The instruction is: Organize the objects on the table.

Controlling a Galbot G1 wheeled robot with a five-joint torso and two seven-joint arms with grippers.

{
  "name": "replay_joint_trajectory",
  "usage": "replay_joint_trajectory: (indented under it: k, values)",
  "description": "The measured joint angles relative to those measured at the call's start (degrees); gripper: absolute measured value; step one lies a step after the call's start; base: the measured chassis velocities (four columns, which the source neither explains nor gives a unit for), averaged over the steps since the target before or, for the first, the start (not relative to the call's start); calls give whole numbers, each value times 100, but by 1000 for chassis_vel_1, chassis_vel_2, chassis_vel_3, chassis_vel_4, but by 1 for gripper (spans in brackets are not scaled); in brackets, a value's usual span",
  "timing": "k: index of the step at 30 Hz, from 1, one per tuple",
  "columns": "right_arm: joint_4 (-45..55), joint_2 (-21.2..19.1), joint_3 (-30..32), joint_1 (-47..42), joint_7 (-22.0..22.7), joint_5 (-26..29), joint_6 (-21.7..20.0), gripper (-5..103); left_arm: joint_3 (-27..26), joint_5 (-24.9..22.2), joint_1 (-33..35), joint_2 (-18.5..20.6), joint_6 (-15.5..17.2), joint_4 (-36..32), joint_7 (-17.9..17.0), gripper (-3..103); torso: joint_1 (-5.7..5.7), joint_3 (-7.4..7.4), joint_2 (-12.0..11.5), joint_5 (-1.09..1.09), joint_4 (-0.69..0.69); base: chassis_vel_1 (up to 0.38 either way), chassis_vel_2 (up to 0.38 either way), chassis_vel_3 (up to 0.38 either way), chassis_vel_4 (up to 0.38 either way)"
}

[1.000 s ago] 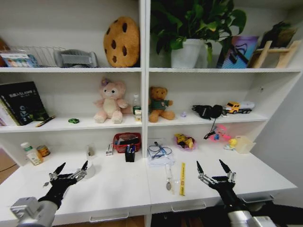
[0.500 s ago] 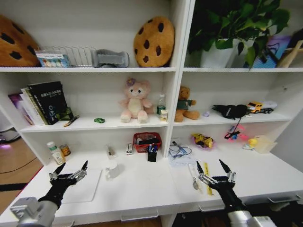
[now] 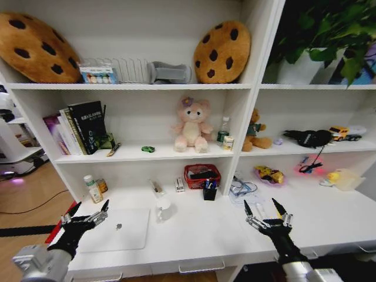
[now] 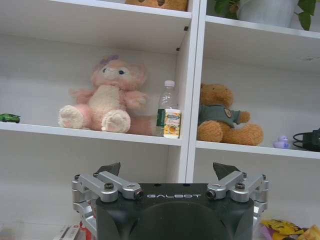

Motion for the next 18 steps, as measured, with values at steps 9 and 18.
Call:
replay_joint_trajectory:
  k: [9, 18]
  values:
    - [0, -1, 2, 0, 1, 0, 0, 100, 1, 0, 0, 0, 0, 0, 1, 100, -2, 0, 0, 5, -2, 11, 0, 1, -11]
    - [0, -1, 2, 0, 2, 0, 0, 100, 1, 0, 0, 0, 0, -1, 1, 100, -2, 0, 0, 1, -3, 74, 78, -69, -78]
